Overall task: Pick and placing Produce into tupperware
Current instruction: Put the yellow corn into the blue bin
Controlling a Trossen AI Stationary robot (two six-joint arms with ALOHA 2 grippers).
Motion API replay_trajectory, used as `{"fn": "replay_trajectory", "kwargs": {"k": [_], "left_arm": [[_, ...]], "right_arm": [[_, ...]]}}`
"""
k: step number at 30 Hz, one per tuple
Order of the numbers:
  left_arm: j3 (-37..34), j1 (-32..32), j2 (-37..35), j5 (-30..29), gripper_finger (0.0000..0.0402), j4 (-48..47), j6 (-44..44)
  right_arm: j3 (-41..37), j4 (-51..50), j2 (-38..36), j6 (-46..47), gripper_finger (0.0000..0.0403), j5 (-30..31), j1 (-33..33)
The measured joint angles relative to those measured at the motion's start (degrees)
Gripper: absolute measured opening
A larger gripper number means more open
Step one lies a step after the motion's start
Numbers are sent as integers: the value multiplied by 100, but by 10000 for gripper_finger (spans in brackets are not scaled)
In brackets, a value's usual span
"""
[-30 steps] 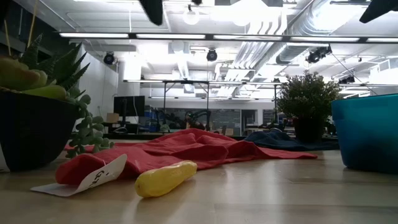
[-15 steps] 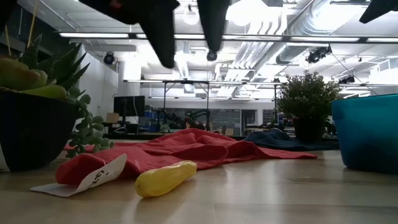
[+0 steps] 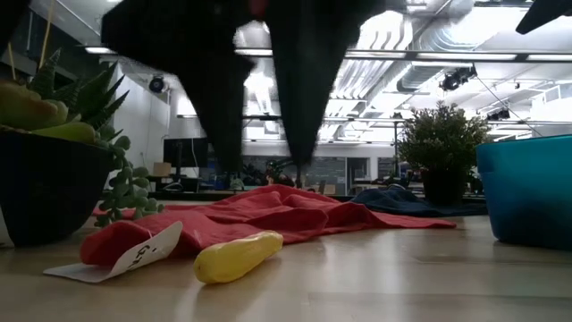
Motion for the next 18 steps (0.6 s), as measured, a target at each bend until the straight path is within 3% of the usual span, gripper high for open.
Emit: {"fn": "replay_trajectory", "kwargs": {"k": [18], "left_arm": [[-12, 4, 281, 1, 166, 111, 35]], "right_arm": [[1, -81, -2, -39, 156, 20, -9]]}}
